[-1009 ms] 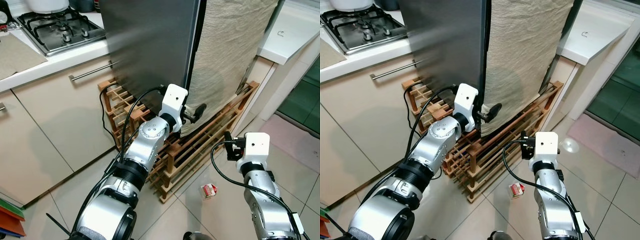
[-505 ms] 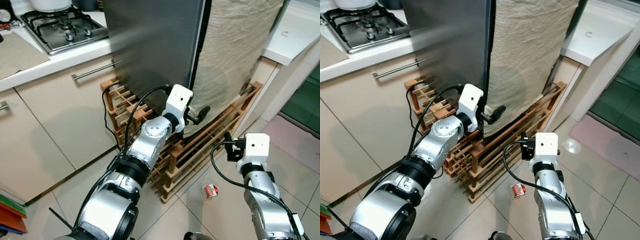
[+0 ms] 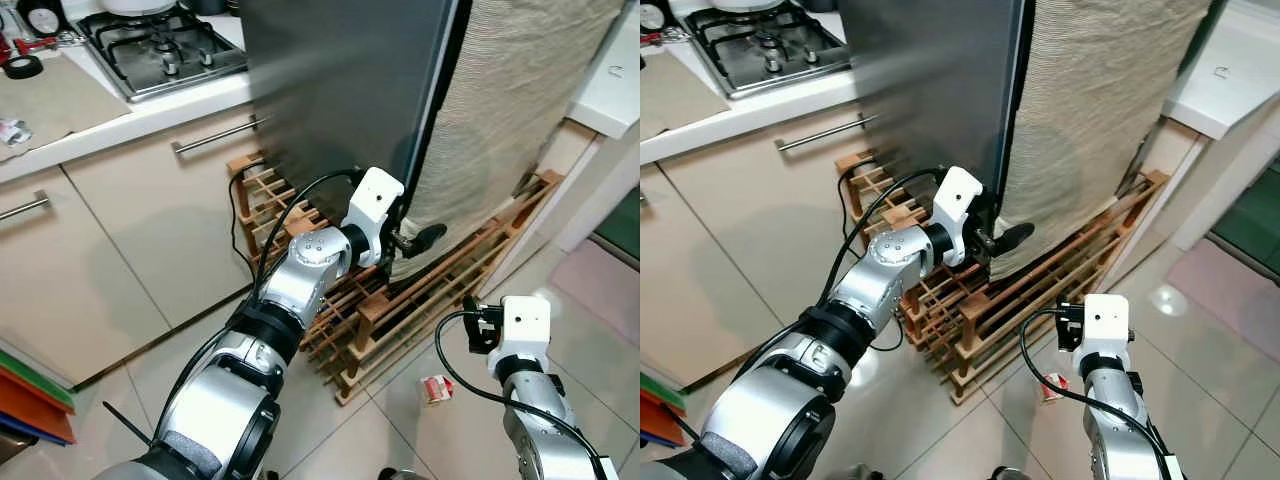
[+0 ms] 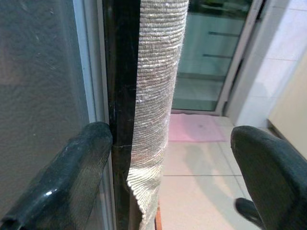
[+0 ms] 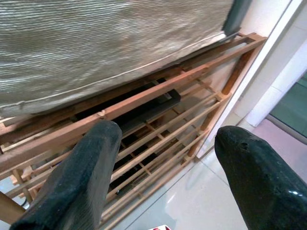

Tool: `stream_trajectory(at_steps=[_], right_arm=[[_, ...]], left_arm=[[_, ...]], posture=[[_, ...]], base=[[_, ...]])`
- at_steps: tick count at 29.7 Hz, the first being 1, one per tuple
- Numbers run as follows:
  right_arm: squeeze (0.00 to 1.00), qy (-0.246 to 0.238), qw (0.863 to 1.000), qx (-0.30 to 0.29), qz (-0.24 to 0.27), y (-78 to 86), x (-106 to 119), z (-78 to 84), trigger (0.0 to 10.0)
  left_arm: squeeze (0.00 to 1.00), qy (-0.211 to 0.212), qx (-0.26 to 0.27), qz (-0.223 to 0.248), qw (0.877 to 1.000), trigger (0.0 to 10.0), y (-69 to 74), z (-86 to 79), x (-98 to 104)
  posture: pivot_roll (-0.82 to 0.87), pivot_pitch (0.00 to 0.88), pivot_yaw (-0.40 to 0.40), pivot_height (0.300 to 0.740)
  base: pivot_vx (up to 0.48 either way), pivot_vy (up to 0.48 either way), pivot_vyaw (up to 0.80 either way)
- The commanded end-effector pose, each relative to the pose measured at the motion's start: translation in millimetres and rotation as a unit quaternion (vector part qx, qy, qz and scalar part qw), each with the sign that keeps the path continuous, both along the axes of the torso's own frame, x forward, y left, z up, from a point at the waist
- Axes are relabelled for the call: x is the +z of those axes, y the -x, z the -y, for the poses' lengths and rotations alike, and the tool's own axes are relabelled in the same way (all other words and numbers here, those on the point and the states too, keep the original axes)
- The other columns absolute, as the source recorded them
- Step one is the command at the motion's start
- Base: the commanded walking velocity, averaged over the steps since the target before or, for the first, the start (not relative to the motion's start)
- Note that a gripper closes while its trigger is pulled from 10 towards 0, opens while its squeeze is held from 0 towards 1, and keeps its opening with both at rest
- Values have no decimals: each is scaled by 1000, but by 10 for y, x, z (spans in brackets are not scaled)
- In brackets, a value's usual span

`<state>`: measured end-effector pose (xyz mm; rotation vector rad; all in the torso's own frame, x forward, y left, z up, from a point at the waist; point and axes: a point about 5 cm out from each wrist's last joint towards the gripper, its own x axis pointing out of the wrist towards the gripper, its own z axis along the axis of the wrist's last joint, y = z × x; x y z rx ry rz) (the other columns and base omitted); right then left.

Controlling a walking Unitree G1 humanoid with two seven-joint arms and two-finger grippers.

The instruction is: Restocking fridge

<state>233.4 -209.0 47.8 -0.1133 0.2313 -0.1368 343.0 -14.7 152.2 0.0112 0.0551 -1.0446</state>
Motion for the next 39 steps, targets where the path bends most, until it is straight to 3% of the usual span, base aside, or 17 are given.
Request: stream_trajectory(at_steps=[1, 3, 8, 16, 19, 24, 25, 26, 30, 33, 39], right_arm=[[0, -3, 1000, -8, 5, 11, 5, 30, 10000], [0, -4, 1000, -8, 3, 15, -15, 30, 10000], [0, -2, 1000, -5, 3, 4, -25, 38, 10000], [0, 1, 1000, 2, -2, -10, -56, 49, 10000], [0, 12, 999, -4, -39, 124, -227, 157, 10000], [0, 2, 983, -63, -172, 558, -735, 483, 10000], [0, 2, 983, -63, -172, 558, -735, 483, 10000], [0, -11, 971, -90, -221, 744, -901, 593, 10000], [0, -38, 952, -118, -279, 950, -1066, 702, 10000], [0, -69, 947, -105, -296, 933, -1107, 688, 10000], [0, -180, 941, 8, -286, 444, -1040, 377, 10000]], left_arm=[[0, 46, -174, 30, 983, 10000, 458, 856, 346], [0, 49, -213, 37, 975, 10000, 533, 885, 362], [0, 56, -253, 38, 965, 10000, 609, 884, 360], [0, 69, -280, 37, 957, 10000, 659, 896, 407], [0, 71, -283, 35, 956, 10000, 664, 895, 414], [0, 78, -288, 32, 954, 10000, 693, 915, 437], [0, 78, -288, 32, 954, 10000, 693, 915, 437], [0, 79, -288, 31, 954, 10000, 700, 925, 442], [0, 79, -286, 31, 955, 10000, 694, 932, 445], [0, 79, -280, 29, 956, 10000, 681, 927, 447], [0, 68, -251, 23, 965, 10000, 587, 815, 377]], posture=[[-61, 54, 27, 740], [-60, 55, 27, 740], [-56, 52, 24, 740], [-51, 44, 17, 740], [-50, 42, 13, 740], [-55, 38, 7, 740], [-55, 38, 7, 740], [-56, 37, 6, 740], [-58, 33, 8, 740], [-58, 30, 8, 740], [-47, 20, 6, 740]], base=[[0, 0, 0], [0, 0, 0], [0, 0, 0], [0, 0, 0], [0, 0, 0], [0, 0, 0], [0, 0, 0], [0, 0, 0], [0, 0, 0], [0, 0, 0], [0, 0, 0]])
